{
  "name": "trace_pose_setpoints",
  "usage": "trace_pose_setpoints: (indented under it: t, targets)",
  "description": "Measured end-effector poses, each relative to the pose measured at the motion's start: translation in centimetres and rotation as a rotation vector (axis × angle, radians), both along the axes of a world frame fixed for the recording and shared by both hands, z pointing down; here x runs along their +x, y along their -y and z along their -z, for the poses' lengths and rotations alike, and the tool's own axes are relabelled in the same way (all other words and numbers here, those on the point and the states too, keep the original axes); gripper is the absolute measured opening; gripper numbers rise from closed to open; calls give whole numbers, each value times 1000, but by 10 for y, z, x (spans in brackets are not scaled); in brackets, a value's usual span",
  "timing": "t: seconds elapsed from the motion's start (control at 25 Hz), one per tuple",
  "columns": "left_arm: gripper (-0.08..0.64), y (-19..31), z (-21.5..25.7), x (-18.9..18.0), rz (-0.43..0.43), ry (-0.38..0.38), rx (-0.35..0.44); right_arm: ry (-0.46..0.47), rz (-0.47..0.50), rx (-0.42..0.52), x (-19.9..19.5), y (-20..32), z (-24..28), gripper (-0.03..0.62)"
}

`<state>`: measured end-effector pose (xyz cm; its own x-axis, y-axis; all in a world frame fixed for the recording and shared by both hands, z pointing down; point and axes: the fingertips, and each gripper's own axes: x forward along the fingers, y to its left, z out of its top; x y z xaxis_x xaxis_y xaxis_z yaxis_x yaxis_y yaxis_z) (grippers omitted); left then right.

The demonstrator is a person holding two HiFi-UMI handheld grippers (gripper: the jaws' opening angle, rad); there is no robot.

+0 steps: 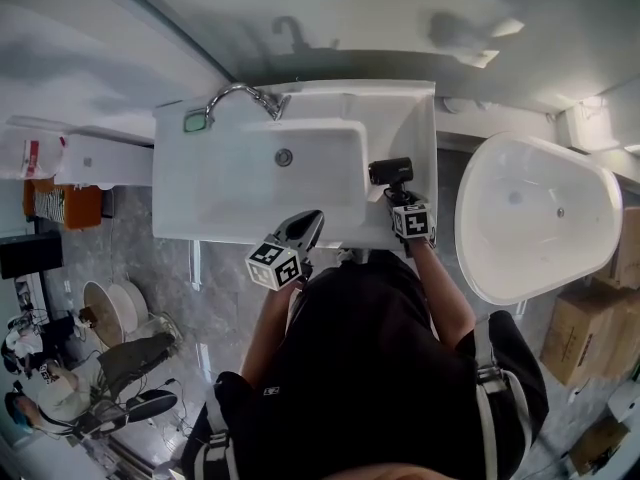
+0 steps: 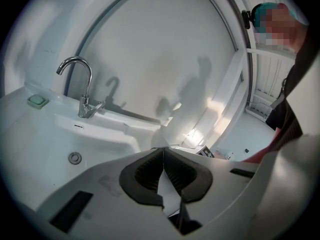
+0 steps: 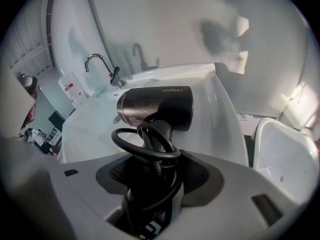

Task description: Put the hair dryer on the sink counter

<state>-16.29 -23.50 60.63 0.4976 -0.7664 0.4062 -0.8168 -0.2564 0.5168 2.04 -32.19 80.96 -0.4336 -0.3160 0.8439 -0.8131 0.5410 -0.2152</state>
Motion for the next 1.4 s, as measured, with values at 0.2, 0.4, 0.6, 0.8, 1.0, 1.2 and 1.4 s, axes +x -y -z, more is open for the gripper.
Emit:
trace_pose_setpoints:
  t: [0.2,0.4,0.6,0.8,1.0,1.2,1.4]
  targets:
    - [15,-5,1,-6,2,-14,16,-83,34,35,-1,-1,0,307]
    - [17,-13,1,-5,-15,-29,31,-101,35,40,0,0,1,310]
    - [17,-23,2,-11,-28,-46,40,-92,2,20,-2,-1,5,345]
    - [17,-36,0,-18,-50,-53,47,-87,-20,52,1,-2,16,353]
    - [16,-47,-1,-22,-91,-60,58,-90,-41,139,2,-14,36,353]
    - [17,-52,-7,-25,-148,-58,66,-74,-95,239,5,-25,62,353]
    - [17,-54,-8,-16,-207,-60,79,2,-187,289,18,-40,91,350]
